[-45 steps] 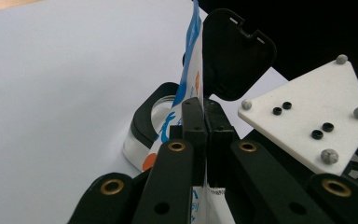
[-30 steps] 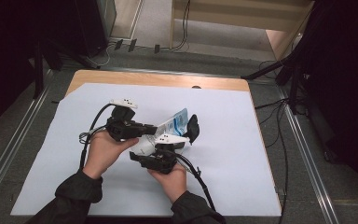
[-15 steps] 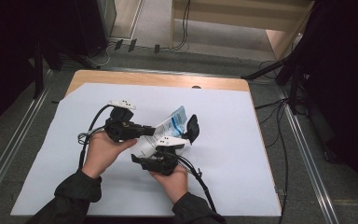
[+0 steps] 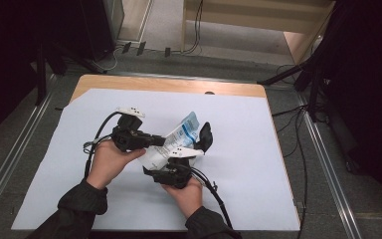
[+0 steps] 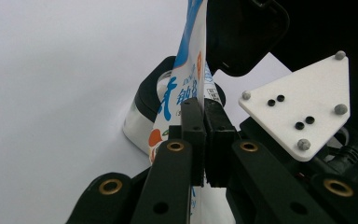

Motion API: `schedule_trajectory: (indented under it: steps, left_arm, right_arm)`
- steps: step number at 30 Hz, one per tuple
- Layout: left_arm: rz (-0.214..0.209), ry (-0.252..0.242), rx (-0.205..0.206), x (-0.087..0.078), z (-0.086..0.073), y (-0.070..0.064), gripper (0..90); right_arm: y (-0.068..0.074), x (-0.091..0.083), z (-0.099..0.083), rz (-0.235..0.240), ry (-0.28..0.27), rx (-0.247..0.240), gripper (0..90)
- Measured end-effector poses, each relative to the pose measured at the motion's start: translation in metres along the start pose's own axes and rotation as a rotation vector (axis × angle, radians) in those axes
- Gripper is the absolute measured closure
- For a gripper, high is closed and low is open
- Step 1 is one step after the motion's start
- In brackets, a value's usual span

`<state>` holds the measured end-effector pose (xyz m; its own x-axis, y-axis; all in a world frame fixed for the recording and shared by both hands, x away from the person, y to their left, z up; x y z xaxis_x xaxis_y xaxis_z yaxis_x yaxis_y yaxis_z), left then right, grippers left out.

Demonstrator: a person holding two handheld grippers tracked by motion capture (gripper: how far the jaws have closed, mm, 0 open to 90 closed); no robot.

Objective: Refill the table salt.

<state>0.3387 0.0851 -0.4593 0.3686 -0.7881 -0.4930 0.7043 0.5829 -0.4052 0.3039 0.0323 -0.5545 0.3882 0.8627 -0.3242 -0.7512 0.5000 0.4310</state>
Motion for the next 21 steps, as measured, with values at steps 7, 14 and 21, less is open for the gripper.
schedule_trajectory:
  steps: [7,14,21]
  left_arm:
    - [-0.015,0.015,0.006,0.005,-0.001,-0.001,85.6]
    - [-0.032,0.016,0.010,0.010,0.000,-0.001,83.0]
    - [-0.047,0.015,0.015,0.016,0.002,-0.002,82.3]
  right_arm:
    - [0.000,-0.002,-0.002,0.003,0.005,0.003,58.5]
    - [0.000,-0.003,-0.005,0.001,0.008,0.000,59.9]
    - [0.000,-0.004,-0.009,-0.004,0.018,-0.011,60.1]
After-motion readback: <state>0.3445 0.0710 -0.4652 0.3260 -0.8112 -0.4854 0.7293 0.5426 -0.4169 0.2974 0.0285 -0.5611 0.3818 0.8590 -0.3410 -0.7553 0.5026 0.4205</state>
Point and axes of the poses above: each handheld gripper's, and its own axes: x roughly forward along the jaws, z roughly out of its top, y roughly to its left, the point moved 8 cm from there along x, roughly forward along the jaws, and after that the axes turned 7 degrees about -y, right-handed, at the moved point
